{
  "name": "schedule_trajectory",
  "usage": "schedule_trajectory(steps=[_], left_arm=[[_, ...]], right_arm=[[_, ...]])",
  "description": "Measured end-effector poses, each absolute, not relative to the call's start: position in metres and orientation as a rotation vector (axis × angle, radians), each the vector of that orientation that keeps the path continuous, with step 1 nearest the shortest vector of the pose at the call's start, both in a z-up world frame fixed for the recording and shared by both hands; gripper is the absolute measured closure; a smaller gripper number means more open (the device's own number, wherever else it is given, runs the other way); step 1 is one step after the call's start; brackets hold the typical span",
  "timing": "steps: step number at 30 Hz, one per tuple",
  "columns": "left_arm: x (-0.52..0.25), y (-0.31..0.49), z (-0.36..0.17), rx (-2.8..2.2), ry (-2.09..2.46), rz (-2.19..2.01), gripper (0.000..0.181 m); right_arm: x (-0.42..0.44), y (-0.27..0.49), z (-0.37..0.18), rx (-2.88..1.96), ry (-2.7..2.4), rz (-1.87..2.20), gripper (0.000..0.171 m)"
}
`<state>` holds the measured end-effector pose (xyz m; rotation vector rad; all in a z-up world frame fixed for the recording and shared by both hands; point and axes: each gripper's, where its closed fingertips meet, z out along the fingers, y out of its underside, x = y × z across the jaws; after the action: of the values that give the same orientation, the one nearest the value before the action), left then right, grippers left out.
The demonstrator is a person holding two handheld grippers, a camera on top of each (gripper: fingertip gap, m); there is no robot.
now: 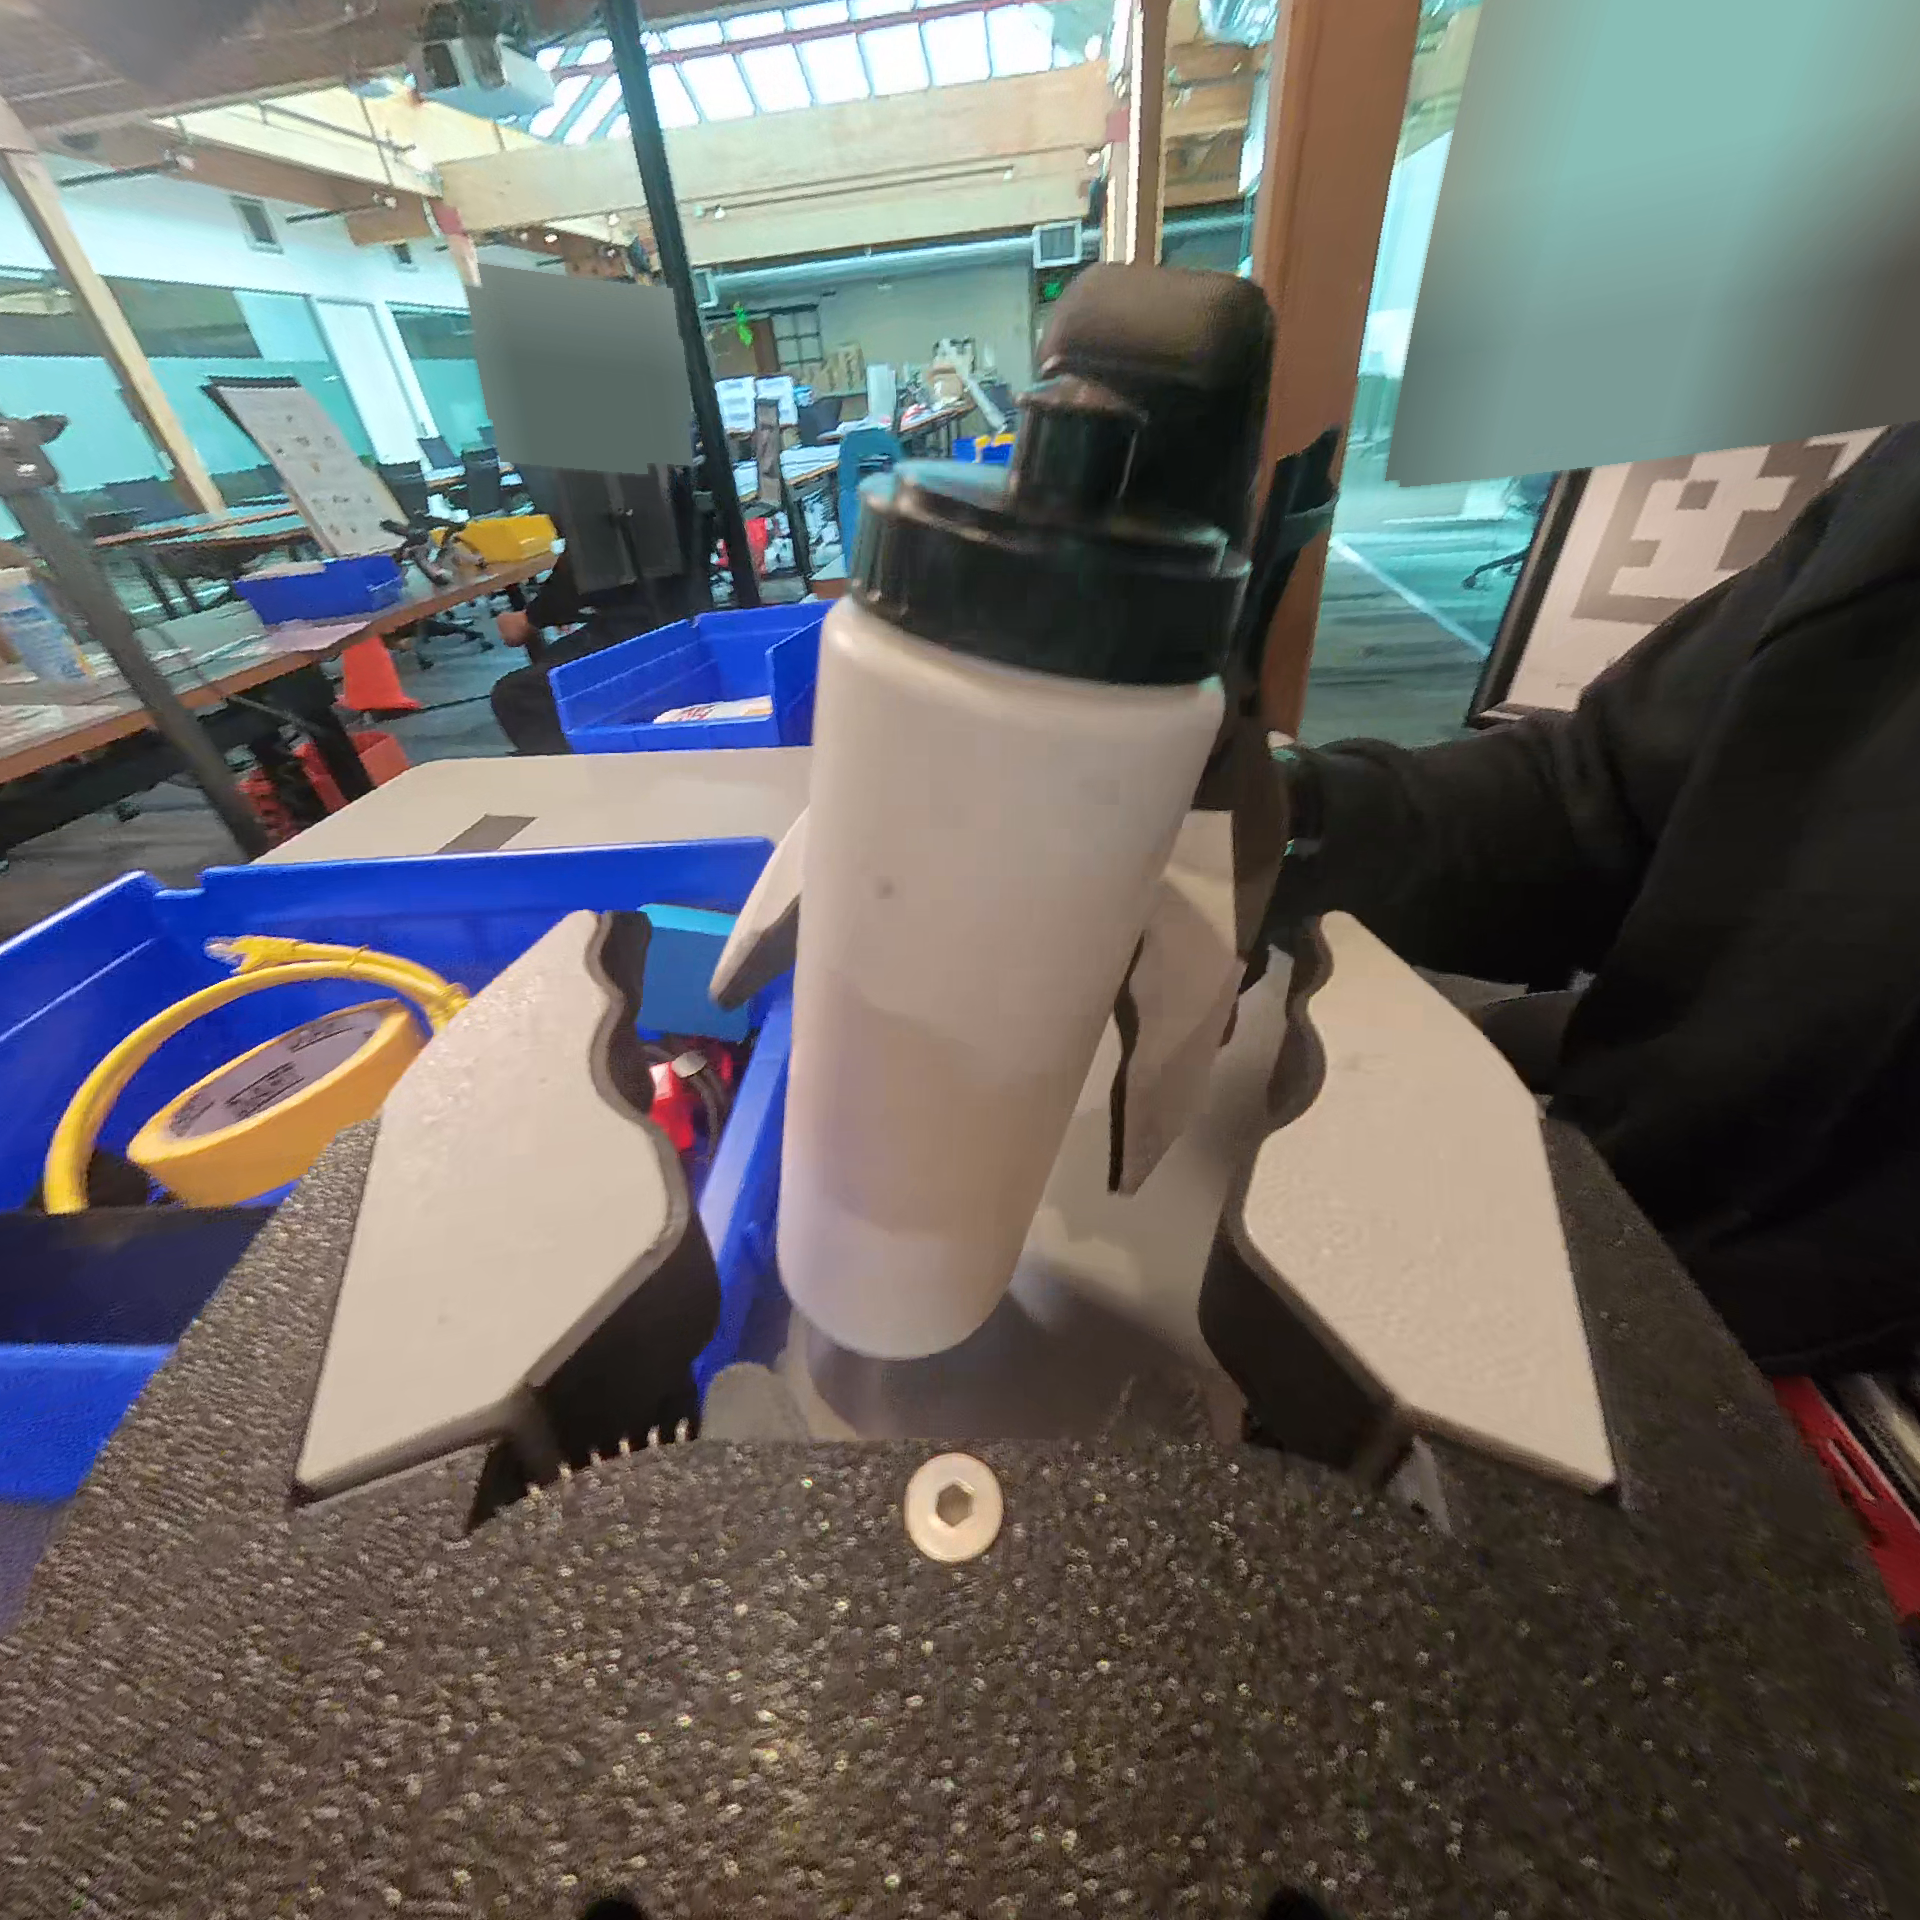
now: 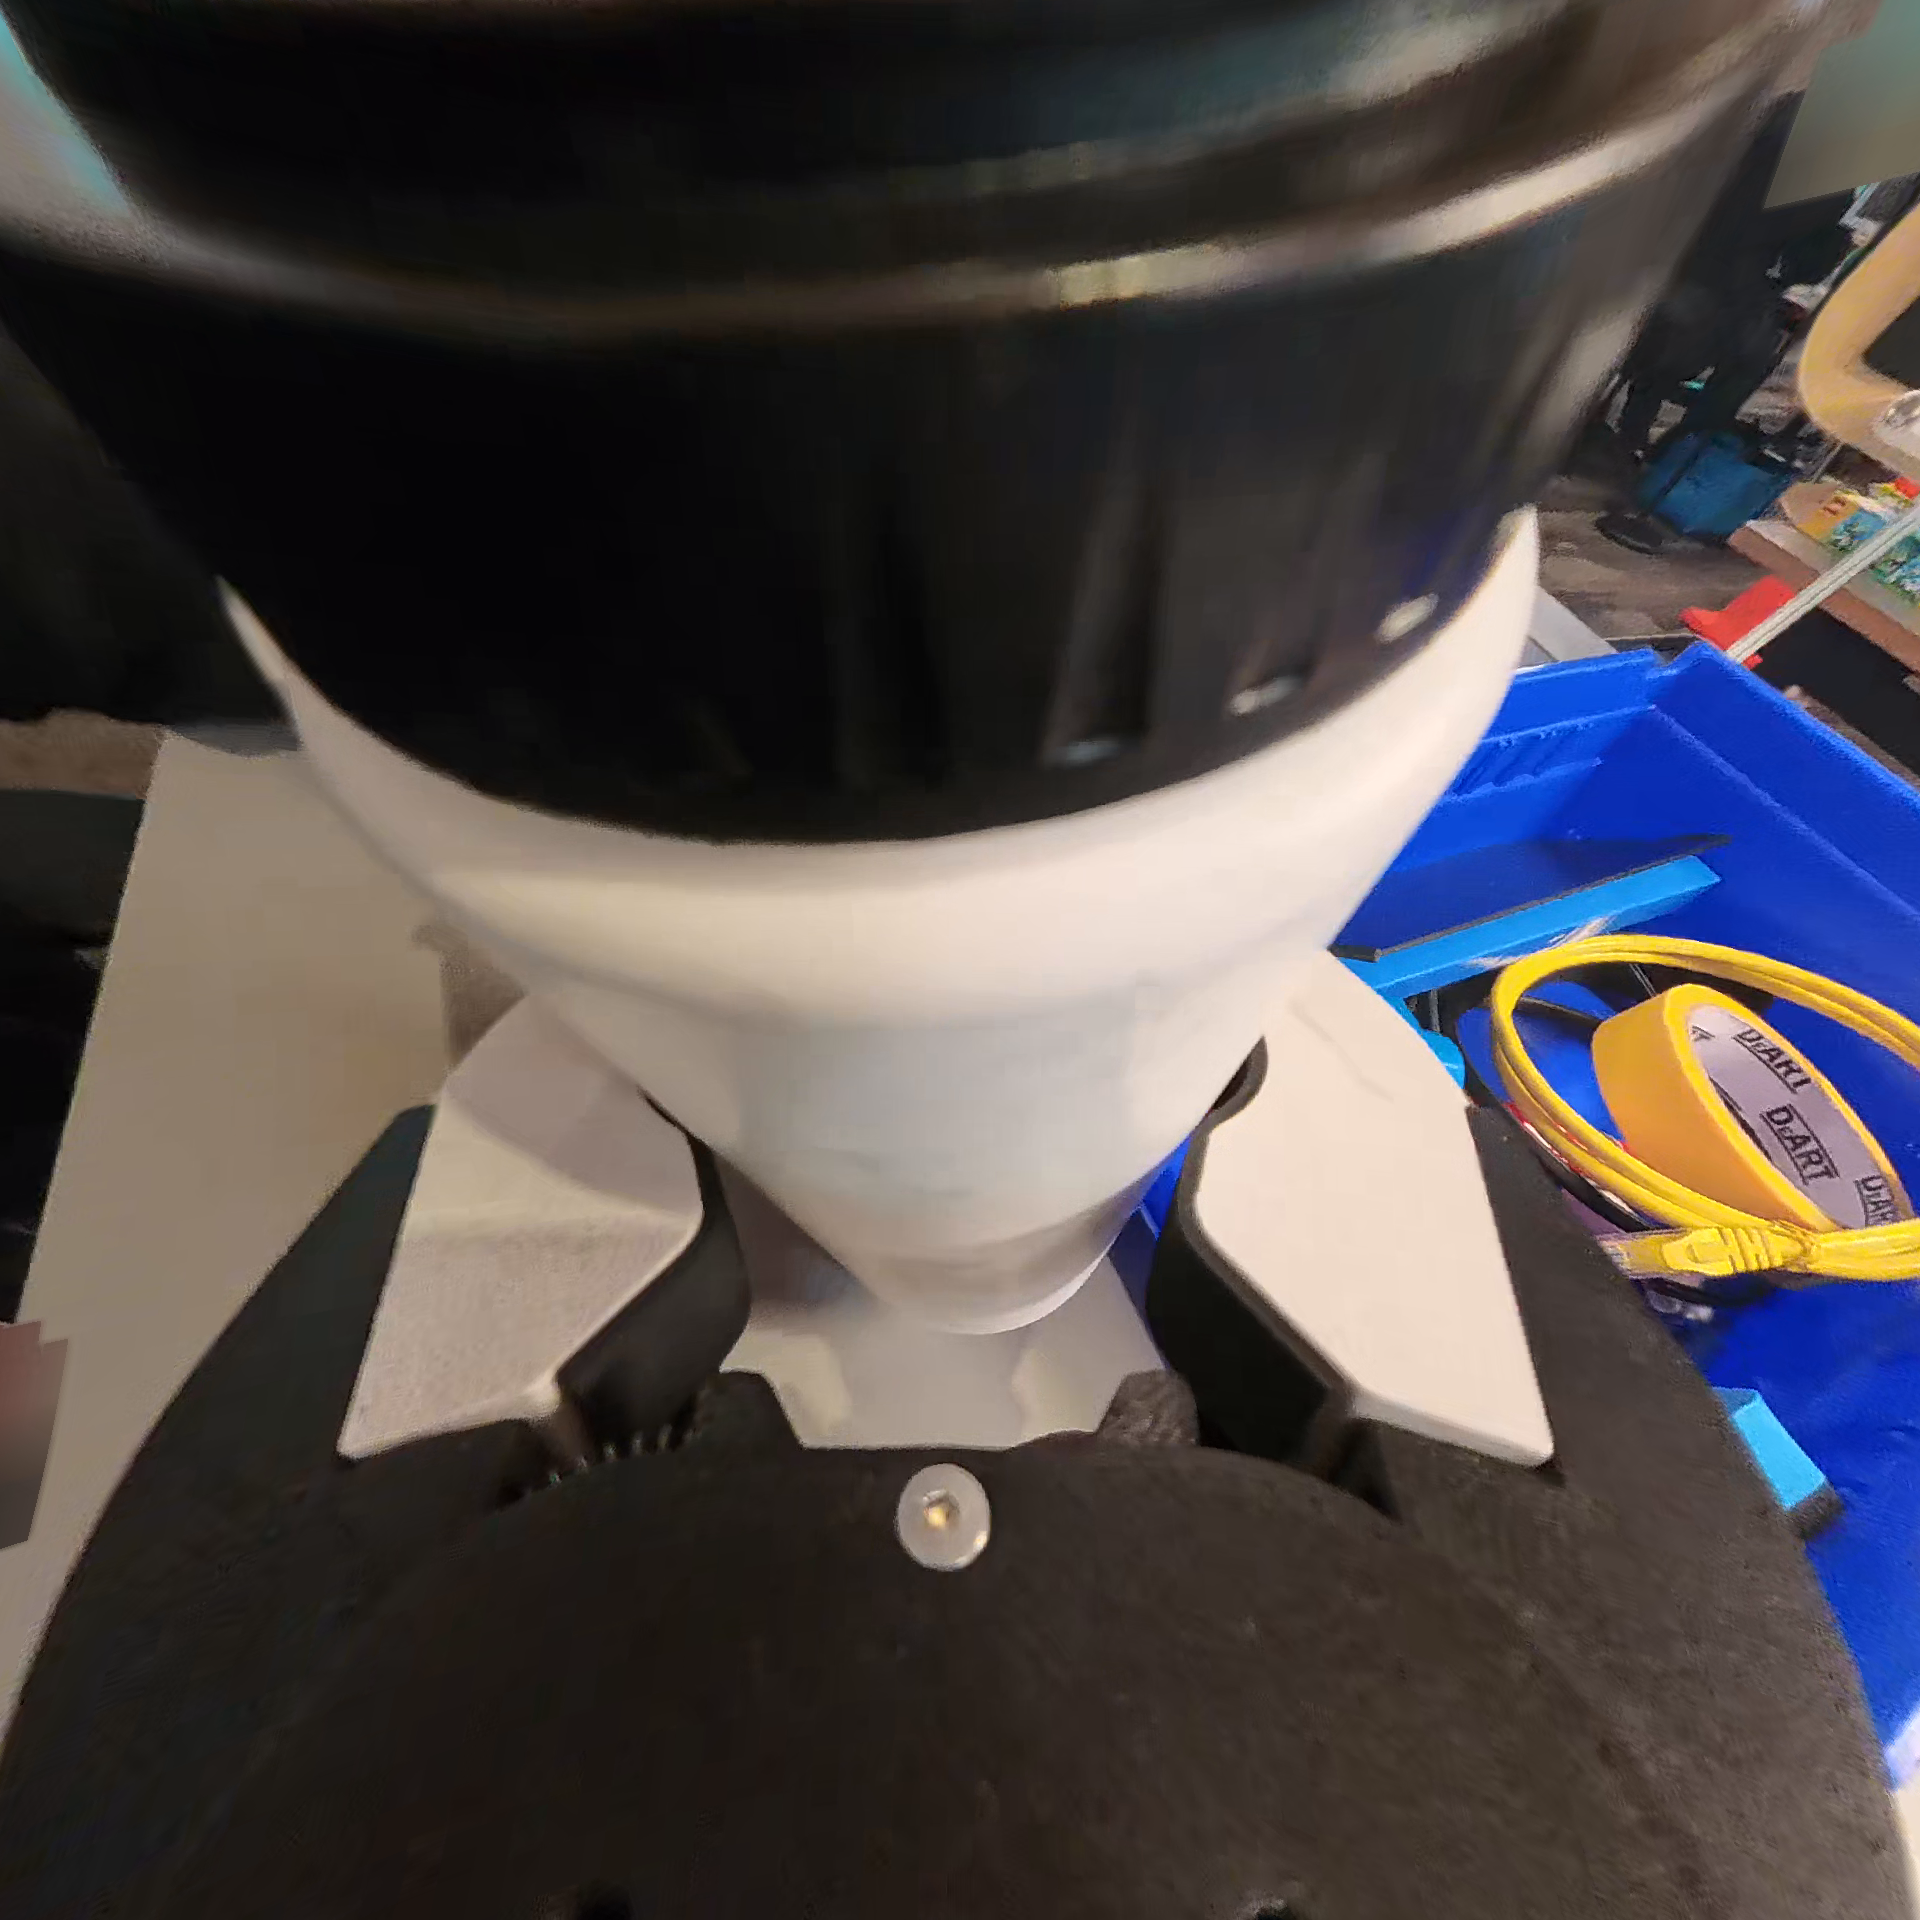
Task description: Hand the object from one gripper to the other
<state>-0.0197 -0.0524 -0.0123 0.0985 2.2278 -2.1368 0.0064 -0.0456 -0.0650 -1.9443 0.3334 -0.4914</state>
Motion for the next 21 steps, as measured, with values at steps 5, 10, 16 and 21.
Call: schedule_trajectory(steps=[5, 10, 16, 21], left_arm=[[-0.036, -0.073, -0.025, 0.176, 2.273, -2.101, 0.062], [-0.046, -0.085, -0.031, 0.201, 2.237, -2.082, 0.070], [-0.031, -0.078, -0.019, 0.046, 2.156, -2.169, 0.073], [0.016, -0.032, 0.029, -0.410, 1.828, -2.677, 0.074]], right_arm=[[-0.001, -0.032, -0.079, -2.042, 0.285, -0.496, 0.072], [-0.007, -0.023, -0.090, -2.138, 0.210, -0.566, 0.072], [-0.002, -0.023, -0.075, -2.043, 0.224, -0.639, 0.076], [0.011, -0.041, -0.062, -1.938, 0.185, -0.840, 0.071]])
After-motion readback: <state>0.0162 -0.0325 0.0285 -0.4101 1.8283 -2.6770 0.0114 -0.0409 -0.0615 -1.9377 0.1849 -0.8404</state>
